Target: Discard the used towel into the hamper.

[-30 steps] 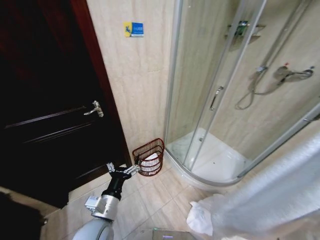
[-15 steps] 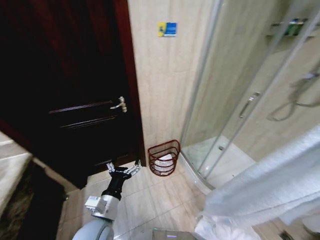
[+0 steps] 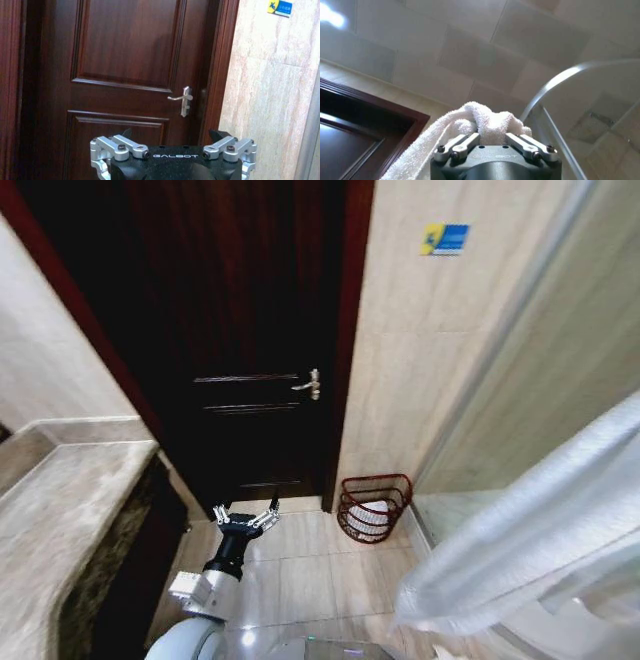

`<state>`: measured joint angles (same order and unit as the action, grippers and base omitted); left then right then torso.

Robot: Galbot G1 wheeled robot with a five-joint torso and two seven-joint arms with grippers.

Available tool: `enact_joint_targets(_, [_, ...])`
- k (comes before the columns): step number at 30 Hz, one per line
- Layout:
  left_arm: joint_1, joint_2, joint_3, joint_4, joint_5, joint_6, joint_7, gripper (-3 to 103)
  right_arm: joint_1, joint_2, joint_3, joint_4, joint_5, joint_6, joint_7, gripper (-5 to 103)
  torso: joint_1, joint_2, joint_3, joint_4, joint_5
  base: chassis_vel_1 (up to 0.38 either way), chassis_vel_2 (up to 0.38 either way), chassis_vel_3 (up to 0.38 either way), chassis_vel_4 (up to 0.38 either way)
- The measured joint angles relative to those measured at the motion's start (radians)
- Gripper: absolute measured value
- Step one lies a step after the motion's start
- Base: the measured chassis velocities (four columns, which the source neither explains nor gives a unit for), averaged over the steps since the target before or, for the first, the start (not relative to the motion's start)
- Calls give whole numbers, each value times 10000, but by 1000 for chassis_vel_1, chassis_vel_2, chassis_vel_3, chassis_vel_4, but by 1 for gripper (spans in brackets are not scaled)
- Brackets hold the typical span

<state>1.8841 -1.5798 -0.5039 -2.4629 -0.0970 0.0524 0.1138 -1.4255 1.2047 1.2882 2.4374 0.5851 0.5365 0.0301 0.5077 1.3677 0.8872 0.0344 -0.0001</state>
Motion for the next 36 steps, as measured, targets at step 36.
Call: enact_joint_targets(36, [0,0,1,0,0,0,0,100,2006,-779,-1561,-1775,172,-577,-1076,8,3,0,0,-3,2,-52,50,52,-51])
